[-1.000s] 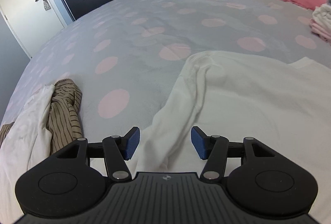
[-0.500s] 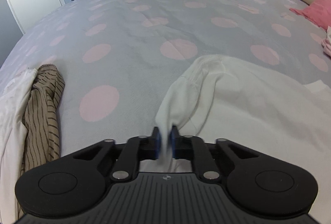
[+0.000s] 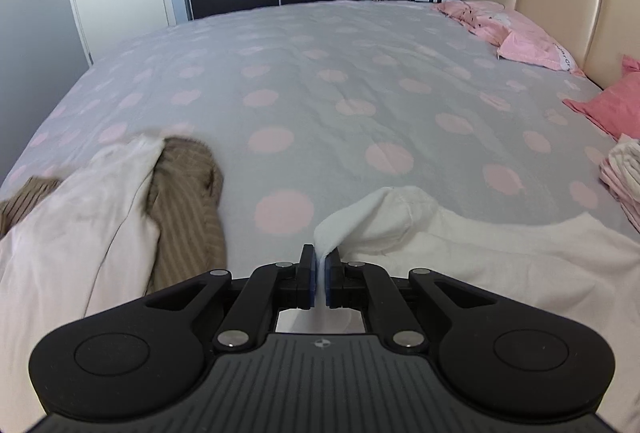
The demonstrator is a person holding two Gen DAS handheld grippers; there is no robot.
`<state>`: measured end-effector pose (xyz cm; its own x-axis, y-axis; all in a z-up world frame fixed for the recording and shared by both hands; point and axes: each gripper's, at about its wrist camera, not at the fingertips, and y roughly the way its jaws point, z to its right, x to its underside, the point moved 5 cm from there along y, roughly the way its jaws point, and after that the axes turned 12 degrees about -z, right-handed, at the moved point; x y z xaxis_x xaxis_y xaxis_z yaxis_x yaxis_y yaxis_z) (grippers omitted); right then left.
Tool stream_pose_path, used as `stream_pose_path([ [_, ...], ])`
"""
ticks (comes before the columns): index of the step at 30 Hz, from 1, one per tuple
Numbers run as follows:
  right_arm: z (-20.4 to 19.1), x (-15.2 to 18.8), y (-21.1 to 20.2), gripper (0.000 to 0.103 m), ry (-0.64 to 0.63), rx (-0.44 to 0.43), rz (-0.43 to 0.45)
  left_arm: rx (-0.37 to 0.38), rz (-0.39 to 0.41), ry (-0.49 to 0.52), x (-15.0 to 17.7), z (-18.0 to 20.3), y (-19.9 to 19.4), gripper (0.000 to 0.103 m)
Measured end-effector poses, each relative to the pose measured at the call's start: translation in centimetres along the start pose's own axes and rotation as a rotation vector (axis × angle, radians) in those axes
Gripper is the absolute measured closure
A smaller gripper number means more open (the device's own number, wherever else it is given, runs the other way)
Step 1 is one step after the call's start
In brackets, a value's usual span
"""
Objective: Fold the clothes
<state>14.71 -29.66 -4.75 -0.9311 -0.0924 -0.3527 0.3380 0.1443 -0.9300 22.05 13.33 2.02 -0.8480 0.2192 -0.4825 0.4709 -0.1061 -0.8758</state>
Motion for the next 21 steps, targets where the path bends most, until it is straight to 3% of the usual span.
stream_pose_path([
  [5,-0.9,3.0,-1.0,0.099,-0.043,-0.019,-0.02,0.031,-0.111,-0.031,6.0,-2.1,-2.0,0.101],
  [8,-1.8,5.7,-0.9,0.099,-0.085,-0.039,-0.063,0.045,-0.223,-0.043,10.3,-2.7,-2.2,0.101],
  [14,-3.7,10.2,-0.3,0.099,-0.203,-0.034,-0.147,-0.009,-0.372,-0.004,16.6,-2.9,-1.7,0.101],
  [18,-3.9,11.3,-0.1,0.099,-0.235,-0.024,-0.159,-0.072,-0.32,0.11,16.9,-1.4,-2.8,0.099],
  [21,-3.4,11.3,-1.0,0.094,-0.223,-0.035,-0.138,-0.142,-0.25,0.215,16.7,0.5,-4.4,0.078],
])
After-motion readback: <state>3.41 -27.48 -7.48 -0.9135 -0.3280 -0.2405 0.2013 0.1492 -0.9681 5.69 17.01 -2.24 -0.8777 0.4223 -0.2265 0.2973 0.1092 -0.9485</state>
